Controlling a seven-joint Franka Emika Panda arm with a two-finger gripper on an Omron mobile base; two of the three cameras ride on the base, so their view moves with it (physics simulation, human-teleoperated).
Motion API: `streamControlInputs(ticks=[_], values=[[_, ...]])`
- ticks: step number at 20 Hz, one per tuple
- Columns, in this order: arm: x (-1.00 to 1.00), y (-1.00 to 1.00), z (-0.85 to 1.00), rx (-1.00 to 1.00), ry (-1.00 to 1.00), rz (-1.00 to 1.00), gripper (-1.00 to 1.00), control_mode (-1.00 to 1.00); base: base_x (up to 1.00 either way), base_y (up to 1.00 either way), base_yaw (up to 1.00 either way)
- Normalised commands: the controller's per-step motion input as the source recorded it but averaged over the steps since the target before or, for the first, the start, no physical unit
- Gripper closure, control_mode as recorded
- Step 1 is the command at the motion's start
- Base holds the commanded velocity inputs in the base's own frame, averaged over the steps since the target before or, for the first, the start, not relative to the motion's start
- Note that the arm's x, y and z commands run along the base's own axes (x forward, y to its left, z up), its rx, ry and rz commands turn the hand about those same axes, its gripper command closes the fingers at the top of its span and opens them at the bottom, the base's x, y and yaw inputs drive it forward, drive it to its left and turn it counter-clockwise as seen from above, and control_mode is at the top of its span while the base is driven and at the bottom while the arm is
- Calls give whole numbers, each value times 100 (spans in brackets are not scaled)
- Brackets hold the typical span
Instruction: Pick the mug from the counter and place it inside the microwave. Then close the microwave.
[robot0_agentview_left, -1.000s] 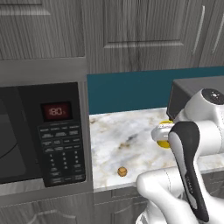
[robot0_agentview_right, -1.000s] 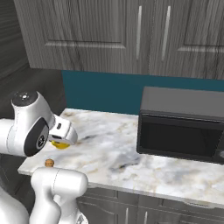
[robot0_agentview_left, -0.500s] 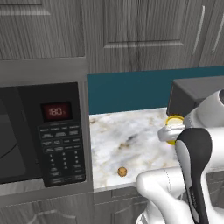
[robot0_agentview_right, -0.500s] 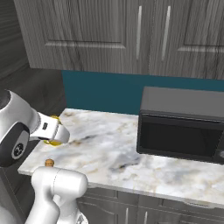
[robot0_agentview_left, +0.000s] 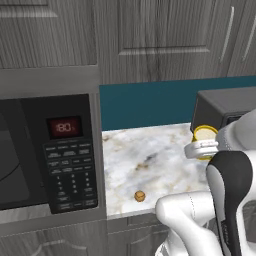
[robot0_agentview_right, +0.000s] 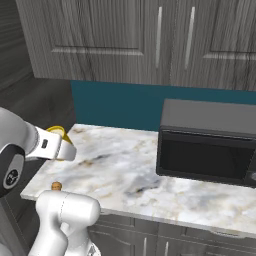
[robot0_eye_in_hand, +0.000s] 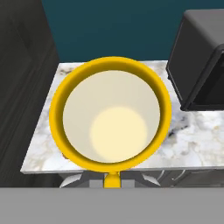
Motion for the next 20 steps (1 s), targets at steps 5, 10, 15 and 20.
streamControlInputs(ticks=[5,10,15,20], values=[[-2,0,0,0,0,0,100,-100,0,0,0],[0,0,0,0,0,0,100,-100,0,0,0],[0,0,0,0,0,0,100,100,-5,0,0],[0,0,0,0,0,0,100,100,-48,0,0]])
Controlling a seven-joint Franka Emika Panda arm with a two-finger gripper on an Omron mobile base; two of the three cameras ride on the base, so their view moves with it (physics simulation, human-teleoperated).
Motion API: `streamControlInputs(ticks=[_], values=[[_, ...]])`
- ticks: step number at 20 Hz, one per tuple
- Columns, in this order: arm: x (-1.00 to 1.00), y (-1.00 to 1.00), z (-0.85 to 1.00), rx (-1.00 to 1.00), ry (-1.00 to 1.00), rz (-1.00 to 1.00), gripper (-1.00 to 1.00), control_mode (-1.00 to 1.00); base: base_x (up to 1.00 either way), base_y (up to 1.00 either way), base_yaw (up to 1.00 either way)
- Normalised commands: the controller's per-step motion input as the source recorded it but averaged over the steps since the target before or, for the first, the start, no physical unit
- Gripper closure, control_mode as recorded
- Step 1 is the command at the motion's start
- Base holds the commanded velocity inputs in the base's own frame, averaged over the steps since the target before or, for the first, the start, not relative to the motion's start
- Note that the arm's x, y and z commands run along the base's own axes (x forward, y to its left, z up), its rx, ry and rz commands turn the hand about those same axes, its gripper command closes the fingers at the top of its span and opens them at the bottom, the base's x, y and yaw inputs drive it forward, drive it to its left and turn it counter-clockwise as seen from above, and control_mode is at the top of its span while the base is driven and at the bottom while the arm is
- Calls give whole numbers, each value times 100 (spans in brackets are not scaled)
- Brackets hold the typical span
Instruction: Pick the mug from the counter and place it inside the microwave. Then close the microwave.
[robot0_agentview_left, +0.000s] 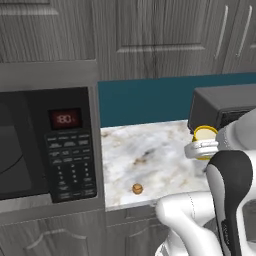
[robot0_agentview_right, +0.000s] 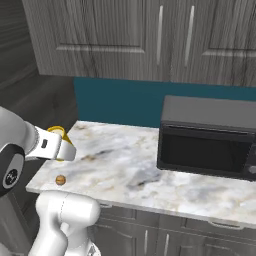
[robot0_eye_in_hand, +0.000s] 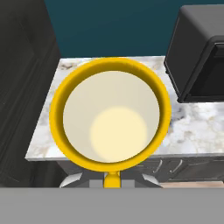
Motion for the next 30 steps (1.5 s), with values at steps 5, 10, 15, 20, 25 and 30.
streamControlInputs(ticks=[5,10,15,20,25,30], values=[[0,0,0,0,0,0,100,100,-53,3,3],[0,0,0,0,0,0,100,100,-77,0,30],[0,0,0,0,0,0,100,100,-64,5,39],[0,0,0,0,0,0,100,100,-25,30,35],[0,0,0,0,0,0,100,100,-2,68,19],[0,0,0,0,0,0,100,100,-7,95,10]])
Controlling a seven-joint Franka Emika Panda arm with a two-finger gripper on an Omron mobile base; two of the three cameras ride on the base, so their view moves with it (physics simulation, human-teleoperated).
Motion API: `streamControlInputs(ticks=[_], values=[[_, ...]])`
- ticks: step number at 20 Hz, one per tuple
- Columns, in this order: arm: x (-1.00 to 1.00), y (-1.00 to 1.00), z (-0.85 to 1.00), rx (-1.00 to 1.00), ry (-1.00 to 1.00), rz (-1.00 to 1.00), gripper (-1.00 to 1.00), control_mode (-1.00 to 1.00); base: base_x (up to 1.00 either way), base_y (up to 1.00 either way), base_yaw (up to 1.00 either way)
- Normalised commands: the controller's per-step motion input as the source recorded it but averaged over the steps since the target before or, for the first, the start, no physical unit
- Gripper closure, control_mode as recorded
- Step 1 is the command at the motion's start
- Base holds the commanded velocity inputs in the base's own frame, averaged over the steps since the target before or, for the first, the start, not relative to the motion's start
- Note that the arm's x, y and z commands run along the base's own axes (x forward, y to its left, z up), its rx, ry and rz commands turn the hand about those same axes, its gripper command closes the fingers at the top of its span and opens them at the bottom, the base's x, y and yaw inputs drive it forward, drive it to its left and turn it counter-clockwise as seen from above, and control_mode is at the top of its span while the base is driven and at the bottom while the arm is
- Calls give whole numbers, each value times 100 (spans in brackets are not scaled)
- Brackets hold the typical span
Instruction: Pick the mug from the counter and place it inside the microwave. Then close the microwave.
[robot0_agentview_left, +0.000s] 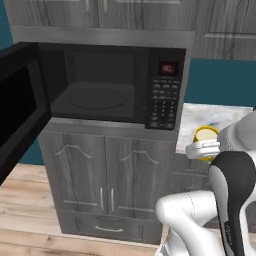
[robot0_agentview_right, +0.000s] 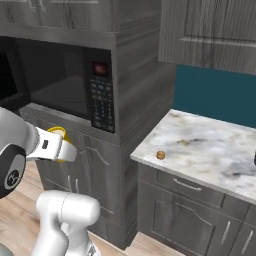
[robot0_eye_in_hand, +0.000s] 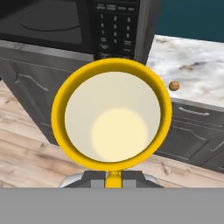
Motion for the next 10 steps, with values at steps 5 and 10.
streamControlInputs(ticks=[5,10], values=[[0,0,0,0,0,0,100,100,0,64,1],[0,0,0,0,0,0,100,100,0,42,-9]])
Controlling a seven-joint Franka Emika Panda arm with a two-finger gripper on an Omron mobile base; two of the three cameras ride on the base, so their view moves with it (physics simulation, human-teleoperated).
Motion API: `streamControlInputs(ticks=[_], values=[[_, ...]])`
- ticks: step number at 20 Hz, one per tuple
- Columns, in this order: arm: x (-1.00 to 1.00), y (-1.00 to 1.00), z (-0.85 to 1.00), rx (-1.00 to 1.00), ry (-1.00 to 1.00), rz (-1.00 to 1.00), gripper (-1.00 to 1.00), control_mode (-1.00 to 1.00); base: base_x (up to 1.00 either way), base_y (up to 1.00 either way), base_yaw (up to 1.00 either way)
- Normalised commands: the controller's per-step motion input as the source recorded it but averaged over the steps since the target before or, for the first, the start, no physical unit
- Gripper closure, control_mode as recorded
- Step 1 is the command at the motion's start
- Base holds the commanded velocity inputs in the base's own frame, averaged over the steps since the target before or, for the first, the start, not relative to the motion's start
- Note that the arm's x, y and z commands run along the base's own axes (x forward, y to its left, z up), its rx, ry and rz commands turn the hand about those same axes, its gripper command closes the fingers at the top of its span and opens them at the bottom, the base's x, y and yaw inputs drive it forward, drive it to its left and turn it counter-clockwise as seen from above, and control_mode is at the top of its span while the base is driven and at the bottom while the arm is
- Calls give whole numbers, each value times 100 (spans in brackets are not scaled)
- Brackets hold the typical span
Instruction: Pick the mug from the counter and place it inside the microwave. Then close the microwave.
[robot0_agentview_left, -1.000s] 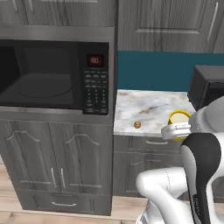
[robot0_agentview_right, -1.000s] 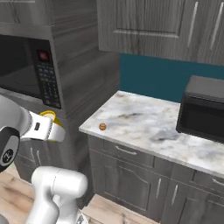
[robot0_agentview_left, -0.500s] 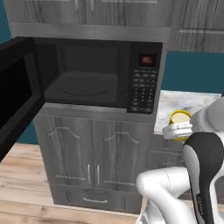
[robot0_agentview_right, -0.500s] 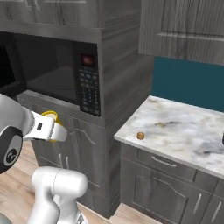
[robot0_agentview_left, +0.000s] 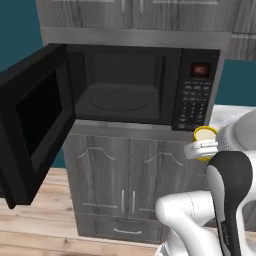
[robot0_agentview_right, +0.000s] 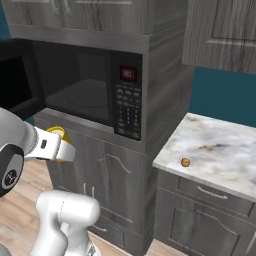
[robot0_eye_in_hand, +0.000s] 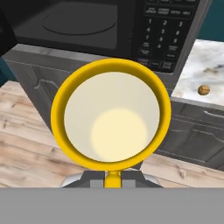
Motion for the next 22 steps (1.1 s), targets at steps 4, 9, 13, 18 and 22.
streamControlInputs(ticks=[4,9,13,18,22], values=[[0,0,0,0,0,0,100,100,0,42,-18],[0,0,0,0,0,0,100,100,0,42,-20],[0,0,0,0,0,0,100,100,0,37,-24],[0,0,0,0,0,0,100,100,0,22,-26],[0,0,0,0,0,0,100,100,0,37,-24]])
